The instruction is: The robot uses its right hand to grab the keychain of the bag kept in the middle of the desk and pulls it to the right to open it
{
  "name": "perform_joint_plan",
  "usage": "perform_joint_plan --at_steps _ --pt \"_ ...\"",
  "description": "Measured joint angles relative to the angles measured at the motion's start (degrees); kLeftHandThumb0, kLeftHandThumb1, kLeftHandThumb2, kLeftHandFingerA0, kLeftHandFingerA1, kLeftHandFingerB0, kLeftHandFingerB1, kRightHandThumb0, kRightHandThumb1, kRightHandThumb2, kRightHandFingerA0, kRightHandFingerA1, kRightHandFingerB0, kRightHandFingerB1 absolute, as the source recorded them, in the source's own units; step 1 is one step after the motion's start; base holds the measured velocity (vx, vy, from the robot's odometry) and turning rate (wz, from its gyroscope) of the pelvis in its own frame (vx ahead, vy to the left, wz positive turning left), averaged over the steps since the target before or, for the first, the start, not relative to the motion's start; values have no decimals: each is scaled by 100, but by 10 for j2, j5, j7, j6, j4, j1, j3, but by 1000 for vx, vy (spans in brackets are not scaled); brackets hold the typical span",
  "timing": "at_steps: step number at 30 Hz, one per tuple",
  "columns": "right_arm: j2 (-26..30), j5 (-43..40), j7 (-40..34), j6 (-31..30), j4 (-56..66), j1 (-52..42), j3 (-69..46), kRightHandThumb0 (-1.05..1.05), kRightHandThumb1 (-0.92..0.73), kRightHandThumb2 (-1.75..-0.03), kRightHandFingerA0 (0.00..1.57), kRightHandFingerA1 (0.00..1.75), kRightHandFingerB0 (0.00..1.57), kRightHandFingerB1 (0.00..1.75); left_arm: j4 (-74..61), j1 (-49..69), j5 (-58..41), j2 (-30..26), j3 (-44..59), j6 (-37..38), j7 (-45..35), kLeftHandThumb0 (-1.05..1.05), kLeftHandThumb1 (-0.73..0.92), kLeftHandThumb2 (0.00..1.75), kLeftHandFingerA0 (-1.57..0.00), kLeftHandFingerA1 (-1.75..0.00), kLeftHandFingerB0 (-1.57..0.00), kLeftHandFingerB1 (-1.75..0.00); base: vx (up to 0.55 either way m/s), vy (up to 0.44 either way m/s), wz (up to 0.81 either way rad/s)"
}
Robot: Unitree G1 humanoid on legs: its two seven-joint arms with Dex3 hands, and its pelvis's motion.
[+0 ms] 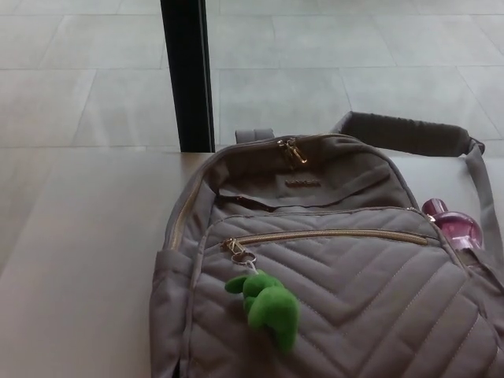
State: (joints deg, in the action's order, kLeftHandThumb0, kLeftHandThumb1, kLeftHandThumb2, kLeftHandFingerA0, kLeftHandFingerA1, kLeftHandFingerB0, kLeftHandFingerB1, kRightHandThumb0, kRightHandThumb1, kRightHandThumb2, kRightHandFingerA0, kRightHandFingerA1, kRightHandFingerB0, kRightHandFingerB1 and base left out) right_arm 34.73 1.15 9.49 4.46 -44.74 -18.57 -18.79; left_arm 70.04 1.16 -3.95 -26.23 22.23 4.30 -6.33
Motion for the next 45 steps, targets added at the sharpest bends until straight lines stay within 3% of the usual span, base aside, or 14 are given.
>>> perform_joint_plan --at_steps 5,7,8,9,20,21,23,24,27,40,42,43,44,45 --pt "0 1 -2 4 1 -3 -1 -61 -65 -60 94 128 33 44 4 0 -9 0 9 4 -6 -58 48 57 -88 -147 -51 -44 0 0 0" --pt "-1 -4 -10 -1 12 -3 -20 -62 -66 -59 73 90 26 41 4 0 -12 0 10 5 -10 -58 50 56 -79 -96 -49 -42 0 0 0" --pt "-3 -10 -13 -5 22 -4 -38 -72 -55 -89 64 82 19 51 5 0 -13 0 10 5 -12 -56 50 56 -83 -124 -51 -44 0 0 0" --pt "-3 -17 -16 -10 32 -5 -55 -69 -67 -60 68 108 19 41 6 1 -14 0 10 7 -13 -56 49 57 -83 -139 -49 -43 0 0 0" --pt "-7 -79 -49 -93 191 110 -186 -75 -55 -86 88 117 12 46 6 1 -17 3 8 11 -17 -59 40 84 -83 -117 -41 -54 0 0 0" --pt "-7 -83 -52 -99 211 124 -190 -74 -62 -59 48 82 16 41 6 1 -18 3 8 11 -17 -59 47 59 -87 -165 -50 -46 0 0 0" --pt "-9 -87 -56 -111 253 156 -190 -80 -49 -86 39 68 15 50 6 1 -18 6 9 11 -17 -59 47 59 -83 -160 -51 -44 0 0 0" --pt "-11 -90 -58 -118 275 173 -189 -76 -48 -87 15 58 8 49 5 1 -18 8 10 11 -17 -54 35 84 -114 -137 -49 -59 0 0 0" --pt "-15 -95 -62 -133 332 210 -180 -67 -62 -58 19 50 20 34 5 1 -19 14 14 11 -17 -61 52 56 -71 -48 -50 -39 0 0 0" --pt "-63 -108 -66 -193 570 316 -57 -80 -52 -90 21 51 14 41 -6 -6 -22 29 32 22 -32 -64 43 86 -80 -81 -54 -56 0 0 0" --pt "-68 -107 -63 -198 604 320 -24 -82 -52 -91 22 51 13 41 -7 -6 -22 32 33 24 -36 -58 54 57 -88 -81 -56 -41 0 0 0" --pt "-72 -106 -60 -202 628 322 2 -85 -67 -61 27 41 20 29 -8 -7 -22 34 34 26 -38 -61 57 58 -81 -73 -56 -40 0 0 0" --pt "-73 -106 -58 -206 644 323 20 -83 -53 -92 22 52 12 41 -8 -6 -22 35 34 26 -39 -60 56 58 -79 -73 -56 -40 0 0 0" --pt "-75 -105 -56 -210 662 324 41 -86 -67 -61 33 47 22 31 -9 -6 -22 36 34 26 -40 -61 56 57 -74 -66 -54 -40 0 0 0"
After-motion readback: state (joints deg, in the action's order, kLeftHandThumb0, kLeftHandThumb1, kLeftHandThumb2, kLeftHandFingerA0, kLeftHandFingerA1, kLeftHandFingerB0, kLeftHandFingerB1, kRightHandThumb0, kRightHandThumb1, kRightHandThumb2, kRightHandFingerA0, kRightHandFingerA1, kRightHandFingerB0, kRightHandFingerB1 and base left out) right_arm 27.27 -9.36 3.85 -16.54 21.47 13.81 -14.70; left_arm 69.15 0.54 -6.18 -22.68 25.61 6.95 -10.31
